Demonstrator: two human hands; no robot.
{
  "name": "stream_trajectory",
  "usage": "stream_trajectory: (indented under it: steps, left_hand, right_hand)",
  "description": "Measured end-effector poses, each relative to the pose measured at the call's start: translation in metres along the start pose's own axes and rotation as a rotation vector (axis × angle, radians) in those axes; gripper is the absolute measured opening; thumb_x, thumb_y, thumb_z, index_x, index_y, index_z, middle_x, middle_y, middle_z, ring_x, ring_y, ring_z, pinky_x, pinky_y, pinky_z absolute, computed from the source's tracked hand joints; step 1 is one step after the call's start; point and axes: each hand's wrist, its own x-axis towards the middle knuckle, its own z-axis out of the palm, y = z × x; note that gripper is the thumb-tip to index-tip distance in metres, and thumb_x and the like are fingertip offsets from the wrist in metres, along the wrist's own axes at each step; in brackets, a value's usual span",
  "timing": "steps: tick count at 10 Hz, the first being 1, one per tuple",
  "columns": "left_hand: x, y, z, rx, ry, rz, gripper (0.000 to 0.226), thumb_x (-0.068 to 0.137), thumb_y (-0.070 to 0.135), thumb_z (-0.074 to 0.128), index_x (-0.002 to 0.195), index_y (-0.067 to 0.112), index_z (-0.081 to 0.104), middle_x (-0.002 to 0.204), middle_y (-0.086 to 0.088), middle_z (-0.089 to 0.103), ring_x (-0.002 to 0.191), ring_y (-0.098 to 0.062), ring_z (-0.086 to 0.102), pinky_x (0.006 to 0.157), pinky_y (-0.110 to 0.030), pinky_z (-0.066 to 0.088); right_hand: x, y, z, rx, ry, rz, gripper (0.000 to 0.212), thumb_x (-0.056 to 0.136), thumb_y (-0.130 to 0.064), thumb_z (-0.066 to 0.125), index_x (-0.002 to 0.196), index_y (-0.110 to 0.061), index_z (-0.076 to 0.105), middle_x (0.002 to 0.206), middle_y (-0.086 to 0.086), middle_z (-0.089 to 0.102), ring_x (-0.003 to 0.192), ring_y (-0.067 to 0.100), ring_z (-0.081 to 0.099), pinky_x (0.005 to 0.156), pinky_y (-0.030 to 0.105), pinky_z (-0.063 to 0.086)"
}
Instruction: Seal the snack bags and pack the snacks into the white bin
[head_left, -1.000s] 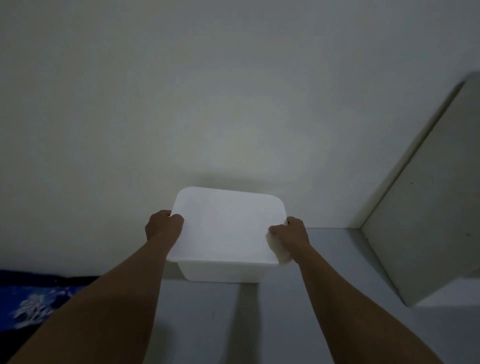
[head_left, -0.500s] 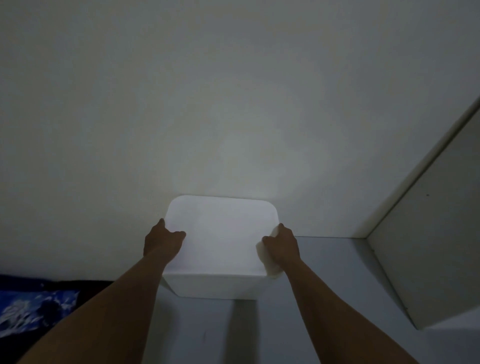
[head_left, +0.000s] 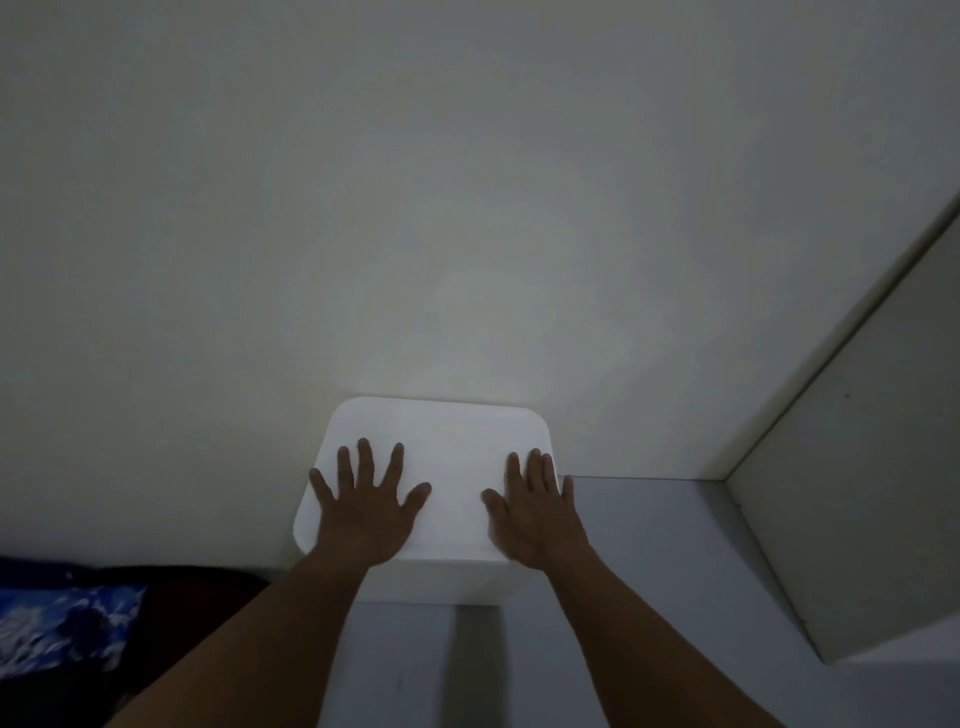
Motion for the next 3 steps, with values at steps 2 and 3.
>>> stream_trajectory:
  steps: [2,3]
  left_hand:
    - [-0.039,-0.009,0.007,-0.054,0.072,0.138,0.087,0.080,0.073,-0.013,0.155,0.034,0.009,0.164,-0.008,0.002,0.151,-0.032,0.000,0.118,-0.051,-0.007]
    - [-0.101,-0.019,0.031,-0.200,0.315,0.385,0.062,0.100,0.057,0.021,0.139,0.022,0.054,0.150,-0.008,0.043,0.140,-0.028,0.041,0.119,-0.044,0.015]
  right_hand:
    - [-0.034,-0.005,-0.012,0.058,-0.135,-0.004,0.075,0.100,-0.059,0.022,0.157,-0.016,0.003,0.164,0.014,-0.007,0.152,0.028,-0.009,0.119,0.057,0.000]
    - [-0.070,0.006,-0.043,0.154,-0.116,-0.043,0.059,0.097,-0.056,0.041,0.143,-0.019,0.045,0.152,0.006,0.042,0.142,0.024,0.036,0.116,0.042,0.029]
